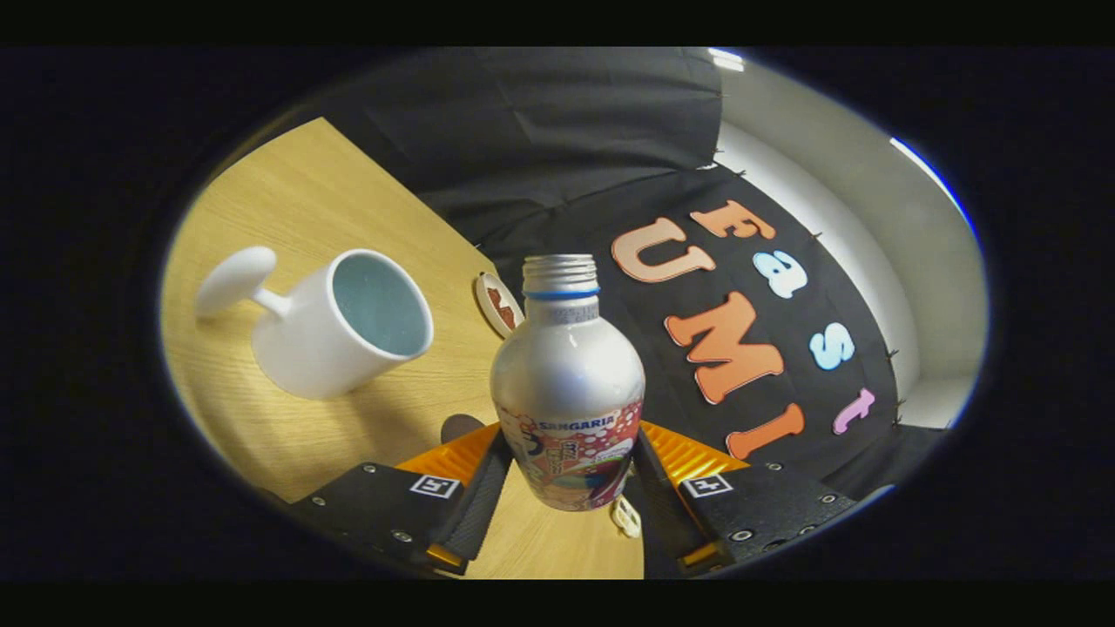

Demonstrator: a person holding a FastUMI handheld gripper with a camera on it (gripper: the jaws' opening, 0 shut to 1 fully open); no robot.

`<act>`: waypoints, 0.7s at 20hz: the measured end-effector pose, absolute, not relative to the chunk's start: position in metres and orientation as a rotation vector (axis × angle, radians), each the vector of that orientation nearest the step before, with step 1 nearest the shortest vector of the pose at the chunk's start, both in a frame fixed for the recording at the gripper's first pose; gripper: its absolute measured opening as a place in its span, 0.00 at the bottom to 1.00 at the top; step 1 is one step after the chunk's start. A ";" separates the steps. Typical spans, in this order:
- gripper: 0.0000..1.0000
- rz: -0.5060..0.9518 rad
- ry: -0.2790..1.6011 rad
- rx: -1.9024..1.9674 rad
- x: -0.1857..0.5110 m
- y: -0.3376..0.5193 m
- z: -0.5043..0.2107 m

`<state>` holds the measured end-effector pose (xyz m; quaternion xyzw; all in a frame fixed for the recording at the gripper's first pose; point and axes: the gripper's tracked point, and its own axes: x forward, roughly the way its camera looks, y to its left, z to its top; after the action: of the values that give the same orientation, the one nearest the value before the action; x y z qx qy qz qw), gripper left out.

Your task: Take the bottle from table, then pour the juice into the cup, finally place the bottle on the coaster

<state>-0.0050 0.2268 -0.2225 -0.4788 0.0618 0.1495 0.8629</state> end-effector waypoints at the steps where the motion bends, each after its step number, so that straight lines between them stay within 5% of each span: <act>1: 0.77 0.309 0.124 -1.031 -0.003 0.228 -0.224; 14: 0.77 0.286 -0.019 -1.401 0.000 0.234 -0.209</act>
<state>-0.0005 0.2344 -0.2092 -0.6424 -0.0088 0.1311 0.7550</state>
